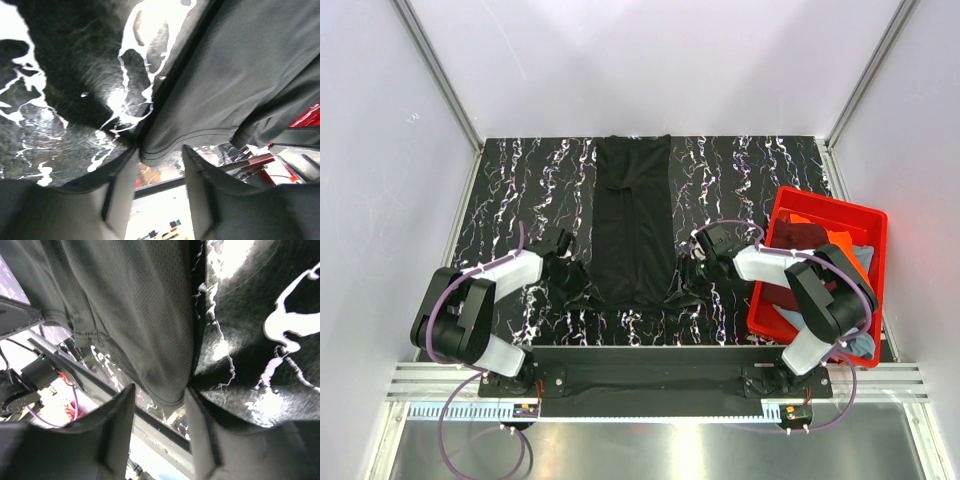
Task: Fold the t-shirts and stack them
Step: Fold the tshirt
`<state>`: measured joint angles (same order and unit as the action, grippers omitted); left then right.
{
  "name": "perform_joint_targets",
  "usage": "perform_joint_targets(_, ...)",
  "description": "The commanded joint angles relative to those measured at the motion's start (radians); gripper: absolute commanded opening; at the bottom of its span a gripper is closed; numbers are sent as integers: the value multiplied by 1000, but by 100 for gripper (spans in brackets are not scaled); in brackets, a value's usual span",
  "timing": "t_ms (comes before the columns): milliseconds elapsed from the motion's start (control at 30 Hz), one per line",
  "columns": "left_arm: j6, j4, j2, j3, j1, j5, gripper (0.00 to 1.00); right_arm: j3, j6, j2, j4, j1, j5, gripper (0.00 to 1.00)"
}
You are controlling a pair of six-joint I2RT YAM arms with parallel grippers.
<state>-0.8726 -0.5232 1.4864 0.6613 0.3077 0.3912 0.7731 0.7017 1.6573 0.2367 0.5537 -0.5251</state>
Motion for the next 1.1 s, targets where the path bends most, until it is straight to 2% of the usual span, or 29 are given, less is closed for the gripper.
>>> perform_joint_targets(0, 34, -40, 63, -91, 7, -187, 44, -28, 5, 33, -31, 2, 56, 48)
perform_joint_targets(100, 29, -34, 60, -95, 7, -190, 37, -34, 19, 50, -56, 2, 43, 38)
perform_joint_targets(133, 30, -29, 60, -94, 7, -190, 33, -34, 24, 53, -57, 2, 43, 29)
perform_joint_targets(167, 37, -28, 64, -89, 7, -190, 30, -35, 24, 58, -57, 3, 40, 25)
perform_joint_targets(200, 41, -28, 69, -88, 7, -189, 21, -35, 24, 59, -57, 2, 40, 21)
perform_joint_targets(233, 53, -21, 71, -85, 8, -189, 17, -34, 24, 56, -54, 2, 40, 17)
perform_joint_targets(267, 58, -21, 69, -81, 8, -192, 13, -34, 21, 52, -53, 3, 39, 8)
perform_joint_targets(300, 63, -23, 68, -78, 11, -193, 2, -31, 18, 48, -42, 2, 36, 4)
perform_joint_targets(333, 66, -26, 63, -78, 13, -195, 0, -28, 10, 42, -31, 3, 37, 1)
perform_joint_targets(500, 46, -37, -4, -114, 56, -203, 0, -14, -8, -8, 39, 26, 34, 0)
perform_joint_targets(800, -19, -213, -236, -79, 130, -267, 0, -38, 71, -158, 91, 95, 39, 0)
perform_joint_targets(933, 39, -291, -252, 116, 126, -353, 0, 118, -4, -157, 228, 45, 77, 0)
perform_joint_targets(1033, 117, -339, -148, 259, 120, -388, 0, 280, -63, -88, 308, -14, 60, 0)
perform_joint_targets(1067, 139, -345, -112, 356, 113, -415, 0, 363, -79, -65, 325, -53, 56, 0)
